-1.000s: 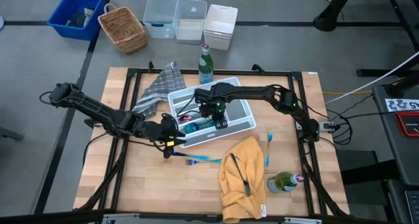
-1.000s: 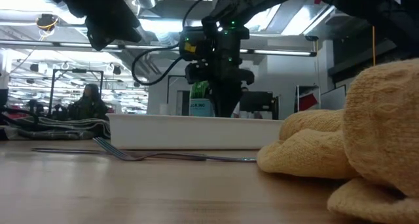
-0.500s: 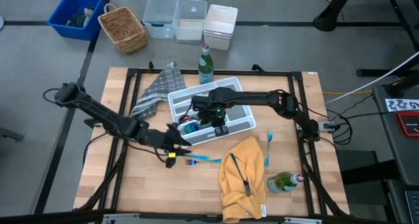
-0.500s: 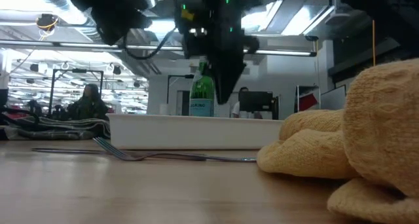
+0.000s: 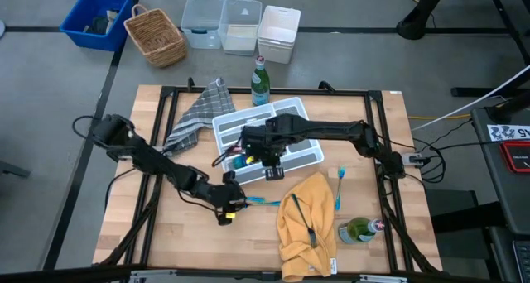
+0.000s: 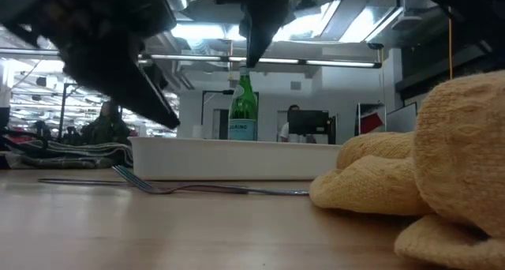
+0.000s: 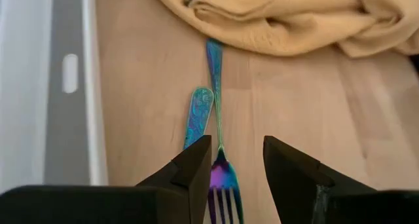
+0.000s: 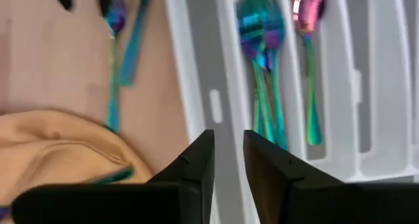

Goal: Sort silverware
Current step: Put the fork in the silverware tray

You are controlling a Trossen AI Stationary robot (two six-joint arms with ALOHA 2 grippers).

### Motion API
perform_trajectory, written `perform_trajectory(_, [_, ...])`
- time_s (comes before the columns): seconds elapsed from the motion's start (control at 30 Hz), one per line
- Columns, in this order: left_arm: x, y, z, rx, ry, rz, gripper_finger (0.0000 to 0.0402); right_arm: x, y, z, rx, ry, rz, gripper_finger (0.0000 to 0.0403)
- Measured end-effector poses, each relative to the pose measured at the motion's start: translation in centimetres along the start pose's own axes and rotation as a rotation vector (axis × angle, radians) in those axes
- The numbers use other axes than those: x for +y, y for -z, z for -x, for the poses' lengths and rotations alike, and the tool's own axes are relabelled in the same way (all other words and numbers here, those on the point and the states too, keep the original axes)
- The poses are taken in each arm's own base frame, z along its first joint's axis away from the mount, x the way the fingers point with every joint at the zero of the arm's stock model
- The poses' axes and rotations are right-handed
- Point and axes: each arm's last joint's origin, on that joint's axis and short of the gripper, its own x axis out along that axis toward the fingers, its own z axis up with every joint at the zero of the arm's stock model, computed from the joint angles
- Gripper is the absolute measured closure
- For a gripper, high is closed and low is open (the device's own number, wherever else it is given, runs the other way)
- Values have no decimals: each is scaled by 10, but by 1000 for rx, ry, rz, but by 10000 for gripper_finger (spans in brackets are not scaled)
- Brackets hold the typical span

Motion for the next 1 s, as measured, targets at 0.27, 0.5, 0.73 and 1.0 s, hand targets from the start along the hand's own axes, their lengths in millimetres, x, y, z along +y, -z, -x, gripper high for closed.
perform_trajectory(0.27, [-3,11,-23,-1,1,-32,274,43,3,16,15,-27,1,320])
perform_trajectory(0.5, [-3,16,-31,9,-4,-56,274,74,10,25,55,2,-33,320])
perform_trajectory(0.73, [-2,23,-38,34,-20,-69,274,98,13,25,78,6,-48,320])
perform_trajectory(1.0, [6,18,-42,6,-32,-48,274,113,15,25,86,3,-68,320])
